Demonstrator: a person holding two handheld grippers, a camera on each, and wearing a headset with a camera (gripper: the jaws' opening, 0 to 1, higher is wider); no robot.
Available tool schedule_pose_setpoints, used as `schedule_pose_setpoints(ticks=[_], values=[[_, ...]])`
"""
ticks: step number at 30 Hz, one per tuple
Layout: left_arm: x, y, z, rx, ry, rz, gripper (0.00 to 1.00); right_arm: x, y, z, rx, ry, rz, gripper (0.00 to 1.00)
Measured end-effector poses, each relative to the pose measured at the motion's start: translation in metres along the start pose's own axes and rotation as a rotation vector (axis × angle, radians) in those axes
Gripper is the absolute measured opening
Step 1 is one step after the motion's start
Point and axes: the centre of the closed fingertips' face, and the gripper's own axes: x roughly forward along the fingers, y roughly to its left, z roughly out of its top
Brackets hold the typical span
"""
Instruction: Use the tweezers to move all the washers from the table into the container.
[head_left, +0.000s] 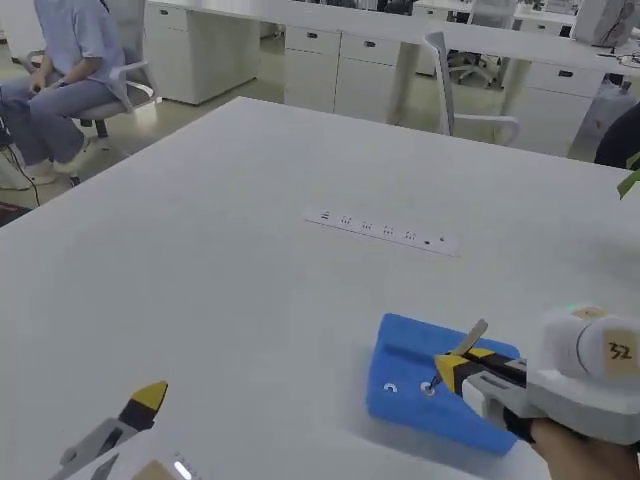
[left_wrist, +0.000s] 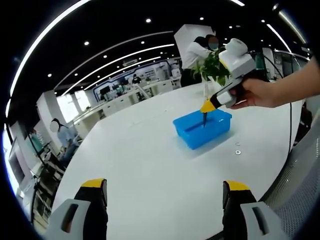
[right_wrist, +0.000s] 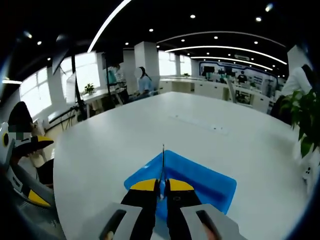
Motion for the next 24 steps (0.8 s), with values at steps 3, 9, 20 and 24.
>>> schedule_pose_setpoints(ticks=[3,9,20,24], values=[[0.0,0.001,0.0,-0.019,0.002,-0.005,0.99,0.005,-0.003,-0.006,0.058,0.008,-0.003,0.03],[-0.001,0.001,0.001,-0.038,0.009,-0.009,0.99,0.011,-0.007,-0.014,0.06,0.031,-0.013,0.03],[-0.006,0.009,0.008,-0.053,0.009,0.0,0.99,0.014,-0.008,-0.029,0.056,0.062,-0.012,0.03],[-0.011,0.013,0.011,-0.068,0.003,0.008,0.99,0.016,-0.007,-0.036,0.033,0.085,-0.015,0.03]])
